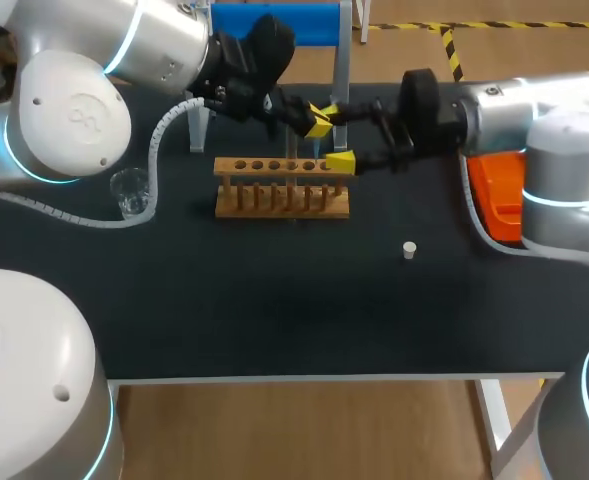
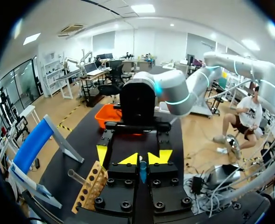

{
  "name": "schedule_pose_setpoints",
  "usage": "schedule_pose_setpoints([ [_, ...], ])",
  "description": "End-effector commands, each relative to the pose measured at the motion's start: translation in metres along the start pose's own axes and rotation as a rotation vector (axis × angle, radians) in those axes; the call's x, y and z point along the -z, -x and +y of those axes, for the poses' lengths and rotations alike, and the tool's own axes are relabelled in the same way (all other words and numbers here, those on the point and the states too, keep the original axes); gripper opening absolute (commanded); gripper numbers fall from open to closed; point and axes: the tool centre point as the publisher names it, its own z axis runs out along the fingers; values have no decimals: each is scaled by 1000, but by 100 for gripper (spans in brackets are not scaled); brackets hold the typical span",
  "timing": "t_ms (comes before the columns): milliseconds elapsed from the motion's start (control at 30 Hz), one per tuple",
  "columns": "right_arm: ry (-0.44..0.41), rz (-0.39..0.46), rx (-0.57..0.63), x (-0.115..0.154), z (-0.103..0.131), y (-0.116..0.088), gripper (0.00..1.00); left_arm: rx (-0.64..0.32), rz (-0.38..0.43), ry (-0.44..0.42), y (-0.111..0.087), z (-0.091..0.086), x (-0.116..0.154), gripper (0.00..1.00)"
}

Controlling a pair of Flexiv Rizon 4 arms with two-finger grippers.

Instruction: Invert the test tube, pick up the pipette, mount the tip to pipette, aspirate from beaker and dispense into the tube, eject the tip, return the pipette, and cap with the stopper.

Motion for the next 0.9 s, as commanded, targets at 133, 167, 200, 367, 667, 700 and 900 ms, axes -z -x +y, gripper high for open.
schedule_pose_setpoints([
  [133,-12,-40,10,-10,1,-6,84,2,1,5,0,-1,0,0],
  [167,-12,-42,9,-11,1,-7,84,2,1,5,0,-1,0,0],
  [200,-11,-45,10,-12,2,-7,82,2,1,5,0,-1,0,0],
  [367,-5,-52,7,-15,4,-9,75,2,1,5,0,-1,0,0],
  [667,6,-55,7,-19,8,-13,56,2,1,5,0,-1,0,0],
  [700,6,-54,6,-19,8,-13,54,2,1,5,0,-1,0,0],
  [900,8,-50,6,-21,9,-16,49,2,1,5,0,-1,0,0],
])
